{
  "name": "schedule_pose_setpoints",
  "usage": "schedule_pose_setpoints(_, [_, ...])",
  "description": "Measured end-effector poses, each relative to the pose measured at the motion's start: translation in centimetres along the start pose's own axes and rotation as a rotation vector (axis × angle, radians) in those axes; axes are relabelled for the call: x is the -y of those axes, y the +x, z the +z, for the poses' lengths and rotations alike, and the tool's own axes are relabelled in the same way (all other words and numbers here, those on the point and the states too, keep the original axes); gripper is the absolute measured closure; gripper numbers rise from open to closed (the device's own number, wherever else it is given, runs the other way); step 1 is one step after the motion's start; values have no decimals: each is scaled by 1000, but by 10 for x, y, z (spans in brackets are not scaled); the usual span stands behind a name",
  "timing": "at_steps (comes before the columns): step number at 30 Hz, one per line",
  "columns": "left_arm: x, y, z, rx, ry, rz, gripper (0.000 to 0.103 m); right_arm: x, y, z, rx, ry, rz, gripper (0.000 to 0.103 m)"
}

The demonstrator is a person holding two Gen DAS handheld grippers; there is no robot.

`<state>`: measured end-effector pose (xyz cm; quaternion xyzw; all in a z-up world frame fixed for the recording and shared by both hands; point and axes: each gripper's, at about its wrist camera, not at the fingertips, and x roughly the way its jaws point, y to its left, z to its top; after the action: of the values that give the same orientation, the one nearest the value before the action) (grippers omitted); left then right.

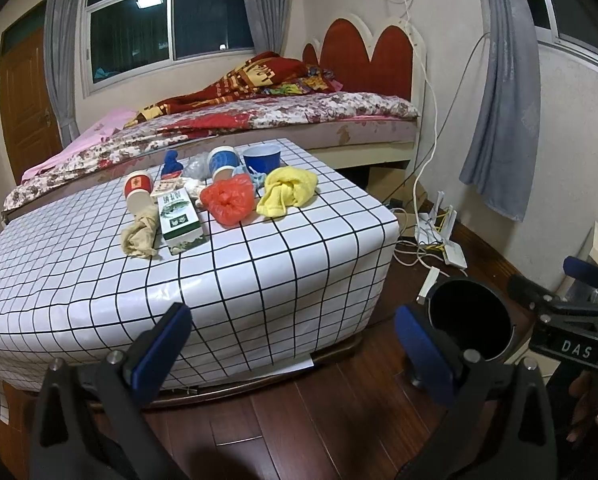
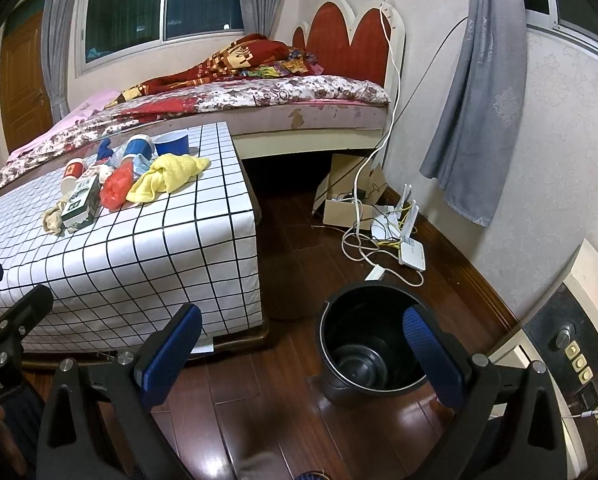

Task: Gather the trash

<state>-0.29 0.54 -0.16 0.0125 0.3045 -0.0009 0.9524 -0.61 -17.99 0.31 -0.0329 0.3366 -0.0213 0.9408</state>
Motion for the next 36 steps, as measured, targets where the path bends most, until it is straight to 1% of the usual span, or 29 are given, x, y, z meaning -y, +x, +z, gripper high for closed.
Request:
schedule_pose_setpoints(5, [0,0,0,-1,0,-1,1,-6,-1,1,-1,-8,1,1])
schedule_pose_setpoints(18, [2,0,1,1,0,2,1,-6,-2,3,0,-11,4,1])
schedule_pose_setpoints(25, [4,-2,5,13,-4,-13,1,-4,-1,5,10,-11,1,1])
schedule_pose_setpoints(30, [6,-2,7,23,-1,1,1,-4,-1,6,10,-11,2,1])
schedule_pose_setpoints(36, [3,0,8,11,3,-21,1,-4,-1,6,9,-6,6,1])
